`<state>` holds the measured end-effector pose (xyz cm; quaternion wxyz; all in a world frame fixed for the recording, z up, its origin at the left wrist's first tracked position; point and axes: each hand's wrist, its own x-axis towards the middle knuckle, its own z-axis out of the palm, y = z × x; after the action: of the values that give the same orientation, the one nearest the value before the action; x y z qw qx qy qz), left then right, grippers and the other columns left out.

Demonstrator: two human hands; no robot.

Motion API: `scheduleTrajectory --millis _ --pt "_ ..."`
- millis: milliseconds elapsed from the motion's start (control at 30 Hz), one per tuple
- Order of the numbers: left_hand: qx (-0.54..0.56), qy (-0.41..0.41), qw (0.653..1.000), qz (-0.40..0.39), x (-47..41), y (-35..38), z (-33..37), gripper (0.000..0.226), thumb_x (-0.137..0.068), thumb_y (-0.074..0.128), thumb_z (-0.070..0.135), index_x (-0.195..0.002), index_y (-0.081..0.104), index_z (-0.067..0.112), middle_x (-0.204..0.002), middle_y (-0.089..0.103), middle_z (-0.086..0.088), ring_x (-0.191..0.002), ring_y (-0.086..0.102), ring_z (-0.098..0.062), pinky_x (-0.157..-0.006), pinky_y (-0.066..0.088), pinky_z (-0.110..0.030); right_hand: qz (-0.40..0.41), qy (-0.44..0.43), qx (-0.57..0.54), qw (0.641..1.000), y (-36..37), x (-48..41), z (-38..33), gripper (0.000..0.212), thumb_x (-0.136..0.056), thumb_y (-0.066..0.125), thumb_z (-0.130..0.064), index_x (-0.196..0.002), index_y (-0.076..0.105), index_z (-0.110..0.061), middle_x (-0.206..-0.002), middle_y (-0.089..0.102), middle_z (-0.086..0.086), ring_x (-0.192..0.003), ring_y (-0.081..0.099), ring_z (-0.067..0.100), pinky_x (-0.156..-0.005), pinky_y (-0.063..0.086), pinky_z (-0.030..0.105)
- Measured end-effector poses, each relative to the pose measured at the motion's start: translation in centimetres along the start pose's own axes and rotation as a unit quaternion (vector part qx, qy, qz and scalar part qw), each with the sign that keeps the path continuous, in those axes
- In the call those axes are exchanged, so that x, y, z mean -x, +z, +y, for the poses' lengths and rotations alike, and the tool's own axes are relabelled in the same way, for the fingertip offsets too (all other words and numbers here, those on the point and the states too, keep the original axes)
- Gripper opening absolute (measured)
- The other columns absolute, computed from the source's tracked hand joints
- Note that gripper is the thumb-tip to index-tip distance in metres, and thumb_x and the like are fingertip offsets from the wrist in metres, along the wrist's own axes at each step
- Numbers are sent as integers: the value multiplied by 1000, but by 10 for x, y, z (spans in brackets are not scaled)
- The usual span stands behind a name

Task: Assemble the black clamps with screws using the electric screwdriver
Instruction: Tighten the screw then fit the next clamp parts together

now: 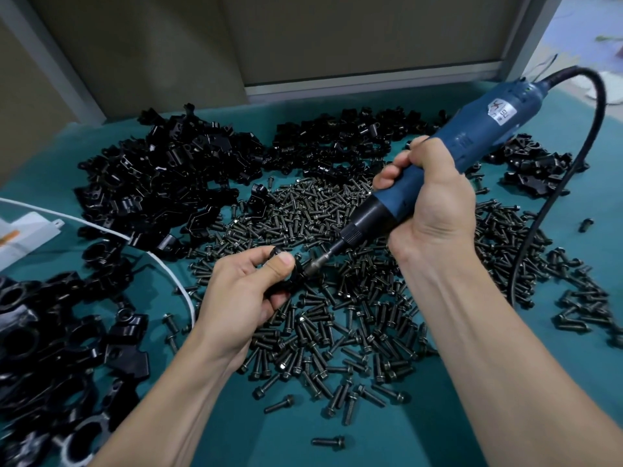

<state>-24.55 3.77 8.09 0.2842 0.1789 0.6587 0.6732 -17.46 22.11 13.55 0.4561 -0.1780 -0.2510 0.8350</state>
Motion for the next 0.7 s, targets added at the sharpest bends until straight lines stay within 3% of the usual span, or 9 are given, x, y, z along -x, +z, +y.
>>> scheduleTrajectory --millis 167,433,600,700 --pt "-3 -6 1000 1 -1 -1 -1 24 -100 62 12 -78 70 10 -60 62 0 -41 44 -2 -36 29 -9 -5 -9 13 1000 0 1 0 21 -90 55 7 -76 53 -9 -61 56 3 -49 52 13 -49 46 26" --pt "-8 -11 1000 -3 -2 -6 -2 25 -103 60 21 -90 67 1 -56 57 1 -38 39 -3 -35 26 -12 6 13 -6 1000 -3 -3 0 16 -91 55 7 -96 58 -8 -67 57 3 -52 53 14 -51 47 26" --pt "7 -35 999 -40 -3 -9 4 39 -102 57 42 -71 75 26 -61 56 -7 -41 33 -11 -36 26 -15 37 24 -51 998 -5 -6 -10 16 -91 56 6 -99 59 -8 -66 57 4 -51 53 14 -51 47 25" --pt "23 -53 997 -60 -3 -10 7 35 -86 61 56 -69 72 27 -63 57 -7 -41 35 -12 -34 26 -16 52 15 -73 996 -10 -9 -18 14 -92 56 6 -97 56 -7 -67 57 4 -52 52 14 -50 47 25"
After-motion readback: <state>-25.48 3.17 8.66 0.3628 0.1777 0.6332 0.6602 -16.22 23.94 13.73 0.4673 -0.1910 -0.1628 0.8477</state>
